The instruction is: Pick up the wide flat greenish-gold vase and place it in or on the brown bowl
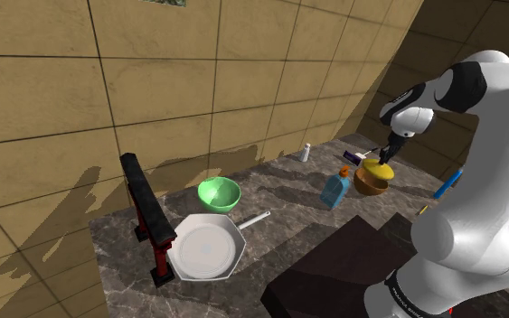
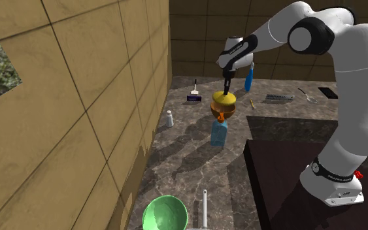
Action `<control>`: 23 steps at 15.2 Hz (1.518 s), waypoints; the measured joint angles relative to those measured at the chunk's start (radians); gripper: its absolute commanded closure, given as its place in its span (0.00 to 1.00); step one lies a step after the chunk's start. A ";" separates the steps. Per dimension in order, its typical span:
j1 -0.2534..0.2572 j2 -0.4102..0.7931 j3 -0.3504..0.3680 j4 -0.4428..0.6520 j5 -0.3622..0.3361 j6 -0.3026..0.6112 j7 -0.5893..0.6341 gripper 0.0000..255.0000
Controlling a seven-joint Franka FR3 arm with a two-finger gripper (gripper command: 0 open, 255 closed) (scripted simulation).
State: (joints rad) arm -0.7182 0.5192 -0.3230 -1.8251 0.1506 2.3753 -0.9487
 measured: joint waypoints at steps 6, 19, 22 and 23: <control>-0.011 0.054 0.014 0.002 0.019 0.050 -0.010 1.00; -0.012 0.058 0.016 0.001 0.021 0.057 -0.010 0.00; 0.005 -0.002 0.001 -0.014 0.001 0.013 0.003 0.00; 0.006 -0.015 -0.003 -0.005 -0.005 -0.008 0.005 0.00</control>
State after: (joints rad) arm -0.7118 0.5039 -0.3265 -1.8298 0.1457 2.3670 -0.9433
